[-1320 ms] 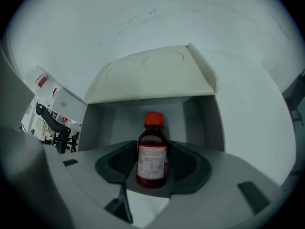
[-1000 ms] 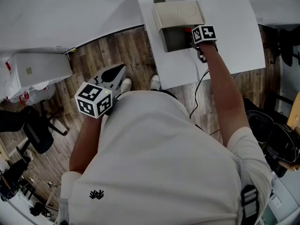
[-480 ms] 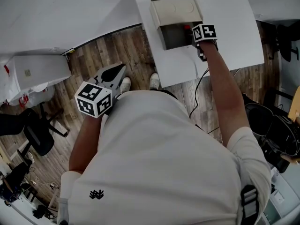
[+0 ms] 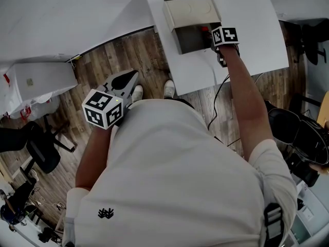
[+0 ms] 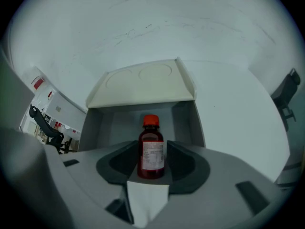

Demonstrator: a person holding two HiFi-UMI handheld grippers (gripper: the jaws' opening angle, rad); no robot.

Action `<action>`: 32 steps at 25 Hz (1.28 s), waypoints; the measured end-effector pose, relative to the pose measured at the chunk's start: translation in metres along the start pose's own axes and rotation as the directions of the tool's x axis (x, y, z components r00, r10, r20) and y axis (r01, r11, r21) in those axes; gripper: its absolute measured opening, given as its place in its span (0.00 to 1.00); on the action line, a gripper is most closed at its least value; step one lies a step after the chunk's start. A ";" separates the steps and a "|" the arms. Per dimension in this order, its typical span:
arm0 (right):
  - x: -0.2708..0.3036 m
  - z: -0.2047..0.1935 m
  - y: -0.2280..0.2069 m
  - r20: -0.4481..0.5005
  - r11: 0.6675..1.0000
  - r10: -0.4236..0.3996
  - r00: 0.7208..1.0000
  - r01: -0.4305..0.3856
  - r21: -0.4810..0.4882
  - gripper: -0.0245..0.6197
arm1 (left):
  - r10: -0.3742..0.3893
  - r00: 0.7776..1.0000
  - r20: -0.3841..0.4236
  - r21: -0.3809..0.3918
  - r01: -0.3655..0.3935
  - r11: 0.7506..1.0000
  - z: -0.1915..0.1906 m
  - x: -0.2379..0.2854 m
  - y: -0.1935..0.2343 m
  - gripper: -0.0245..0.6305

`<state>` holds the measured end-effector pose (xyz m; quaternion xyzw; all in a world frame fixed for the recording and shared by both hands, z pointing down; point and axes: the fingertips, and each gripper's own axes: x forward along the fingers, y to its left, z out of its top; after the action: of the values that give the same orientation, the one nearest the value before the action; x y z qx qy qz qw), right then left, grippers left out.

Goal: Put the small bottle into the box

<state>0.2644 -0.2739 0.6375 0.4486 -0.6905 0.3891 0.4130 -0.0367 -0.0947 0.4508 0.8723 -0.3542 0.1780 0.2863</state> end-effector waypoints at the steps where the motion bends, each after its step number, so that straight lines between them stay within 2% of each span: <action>1: 0.000 0.000 0.000 0.001 1.000 -0.001 1.000 0.001 0.002 0.33 | -0.002 1.000 -0.001 0.000 0.002 1.000 0.000 0.000 0.000 0.05; 20: -0.016 -0.004 -0.004 0.029 0.999 -0.035 0.999 0.034 0.024 0.32 | -0.041 0.999 -0.006 0.008 0.041 0.999 -0.001 -0.002 0.000 0.05; 32: -0.037 -0.017 0.008 0.070 0.997 -0.063 0.996 0.060 0.048 0.30 | -0.107 0.994 -0.026 0.042 0.108 0.993 -0.004 -0.002 0.000 0.05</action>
<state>0.2702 -0.2455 0.6080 0.4925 -0.6816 0.3756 0.3895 -0.0386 -0.0904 0.4529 0.8939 -0.2995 0.1803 0.2807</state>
